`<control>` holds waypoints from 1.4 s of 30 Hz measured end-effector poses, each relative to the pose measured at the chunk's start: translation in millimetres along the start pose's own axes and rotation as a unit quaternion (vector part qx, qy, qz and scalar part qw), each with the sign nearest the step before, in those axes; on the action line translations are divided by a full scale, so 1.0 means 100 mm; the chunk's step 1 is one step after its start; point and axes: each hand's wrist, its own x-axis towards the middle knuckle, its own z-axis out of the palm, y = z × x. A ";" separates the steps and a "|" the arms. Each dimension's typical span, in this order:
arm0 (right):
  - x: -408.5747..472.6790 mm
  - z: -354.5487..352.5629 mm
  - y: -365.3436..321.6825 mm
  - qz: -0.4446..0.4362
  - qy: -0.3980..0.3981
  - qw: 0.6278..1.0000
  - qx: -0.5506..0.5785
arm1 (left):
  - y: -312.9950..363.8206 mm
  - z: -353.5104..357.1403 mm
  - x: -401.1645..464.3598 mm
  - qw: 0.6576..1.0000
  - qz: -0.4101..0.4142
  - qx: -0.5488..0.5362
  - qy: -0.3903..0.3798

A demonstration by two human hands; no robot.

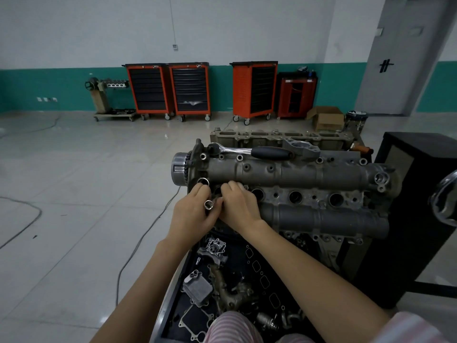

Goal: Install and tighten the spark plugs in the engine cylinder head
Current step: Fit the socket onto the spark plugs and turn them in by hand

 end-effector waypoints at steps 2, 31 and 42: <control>0.00 -0.03 -0.03 -0.020 0.019 0.998 -0.057 | 0.00 -0.01 0.00 1.000 -0.005 -0.007 -0.012; 0.02 0.05 0.06 -0.021 -0.011 1.000 0.002 | 0.05 -0.04 0.06 0.999 -0.016 0.002 -0.038; -0.01 0.08 0.06 0.005 -0.018 1.000 0.000 | 0.10 -0.04 0.07 1.000 -0.024 -0.012 -0.011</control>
